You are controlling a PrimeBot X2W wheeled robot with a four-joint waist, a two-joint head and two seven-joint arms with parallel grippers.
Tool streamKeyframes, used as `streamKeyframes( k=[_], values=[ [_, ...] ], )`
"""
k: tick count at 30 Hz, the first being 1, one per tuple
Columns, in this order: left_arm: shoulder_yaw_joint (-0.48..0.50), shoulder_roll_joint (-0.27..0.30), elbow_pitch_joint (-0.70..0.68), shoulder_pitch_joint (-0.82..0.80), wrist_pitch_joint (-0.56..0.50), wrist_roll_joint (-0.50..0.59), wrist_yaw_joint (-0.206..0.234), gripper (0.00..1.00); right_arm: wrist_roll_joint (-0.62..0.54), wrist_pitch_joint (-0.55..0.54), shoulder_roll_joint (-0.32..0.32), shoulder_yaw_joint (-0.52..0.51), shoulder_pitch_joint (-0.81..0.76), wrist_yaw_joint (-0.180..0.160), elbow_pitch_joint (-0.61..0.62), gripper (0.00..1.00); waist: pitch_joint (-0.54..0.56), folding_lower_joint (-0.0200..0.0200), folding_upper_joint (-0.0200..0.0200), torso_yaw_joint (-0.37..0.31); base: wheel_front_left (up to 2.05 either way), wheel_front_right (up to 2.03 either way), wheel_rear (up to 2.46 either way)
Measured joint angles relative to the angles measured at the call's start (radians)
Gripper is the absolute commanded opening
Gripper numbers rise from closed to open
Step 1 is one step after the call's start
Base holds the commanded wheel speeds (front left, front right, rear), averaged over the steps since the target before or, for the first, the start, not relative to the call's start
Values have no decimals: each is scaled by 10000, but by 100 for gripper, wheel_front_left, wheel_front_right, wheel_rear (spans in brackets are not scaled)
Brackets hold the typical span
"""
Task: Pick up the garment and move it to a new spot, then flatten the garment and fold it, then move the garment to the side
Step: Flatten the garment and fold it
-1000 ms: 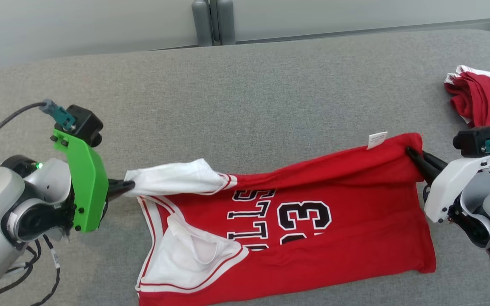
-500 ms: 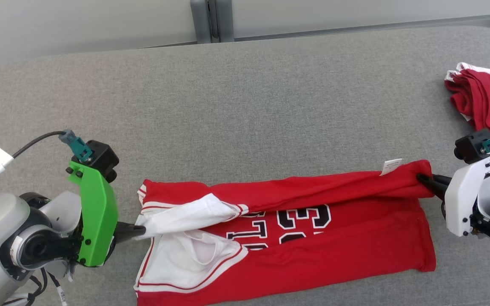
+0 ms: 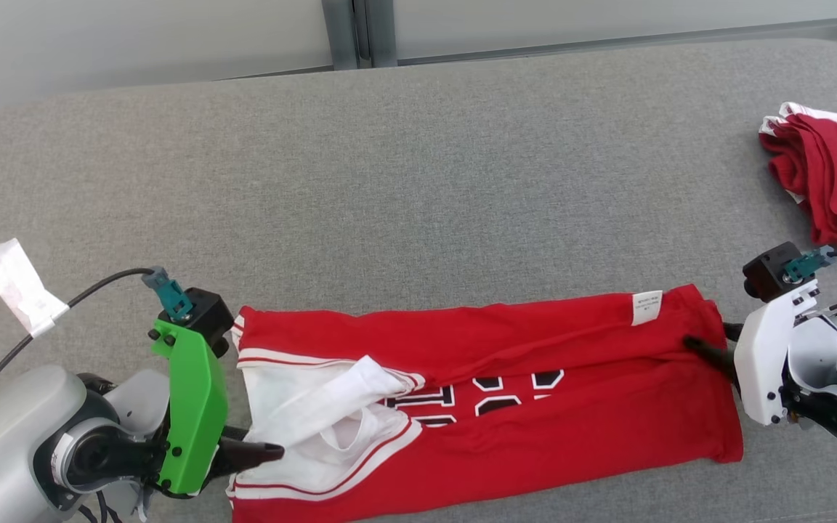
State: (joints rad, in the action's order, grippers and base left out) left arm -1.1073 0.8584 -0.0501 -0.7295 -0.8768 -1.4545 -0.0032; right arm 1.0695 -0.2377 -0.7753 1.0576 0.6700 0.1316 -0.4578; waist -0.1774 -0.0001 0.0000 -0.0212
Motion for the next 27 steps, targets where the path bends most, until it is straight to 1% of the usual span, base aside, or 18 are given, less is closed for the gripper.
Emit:
streamKeyframes(
  k=[7, 10, 12, 14, 17, 20, 22, 24, 25, 27],
  values=[
    [92, 109, 249, 57, 244, 31, -130, 100, 54, -40, -518, 479, 131, 0, 8, 100, 416, 0, 0, -61, 0, 0, 0],
    [316, 253, 267, 81, 675, 100, -144, 100, 303, 290, -740, 314, 132, 0, -27, 100, 703, 0, 0, -81, 0, 0, 0],
    [548, 336, 234, 132, 1212, 196, -205, 100, 502, 767, -853, -15, 114, 0, -63, 100, 920, 0, 0, -88, 0, 0, 0],
    [844, 403, 167, 193, 1994, 405, -217, 100, 708, 1363, -865, -433, 62, 0, -121, 100, 1103, 0, 0, -88, 0, 0, 0],
    [1423, 468, 102, 288, 3703, 1093, 27, 100, 874, 2596, -765, -1179, -198, -2, -232, 100, 1342, 0, 0, -77, 0, 0, 0],
    [1923, 474, 63, 805, 5557, 1618, 562, 100, 917, 3996, -497, -1988, -595, 0, -291, 100, 1533, 0, 0, -44, 0, 0, 0],
    [2125, 472, 0, 1151, 6612, 2010, 855, 100, 857, 4589, -353, -2552, -859, 0, -472, 100, 1613, 0, 0, -7, 0, 0, 0],
    [2474, 445, -33, 1469, 7825, 2332, 1231, 100, 713, 4878, -132, -3310, -1137, -6, -637, 100, 1673, 0, 0, 29, 0, 0, 0],
    [2658, 412, -50, 1678, 8470, 2449, 1398, 100, 614, 4951, 81, -3703, -1284, -6, -644, 100, 1704, 0, 0, 39, 0, 0, 0],
    [3041, 284, -59, 2179, 9672, 2562, 1845, 100, 65, 4964, 472, -4454, -1623, -2, -612, 100, 1752, 0, 0, 46, 0, 0, 0]
  ],
)
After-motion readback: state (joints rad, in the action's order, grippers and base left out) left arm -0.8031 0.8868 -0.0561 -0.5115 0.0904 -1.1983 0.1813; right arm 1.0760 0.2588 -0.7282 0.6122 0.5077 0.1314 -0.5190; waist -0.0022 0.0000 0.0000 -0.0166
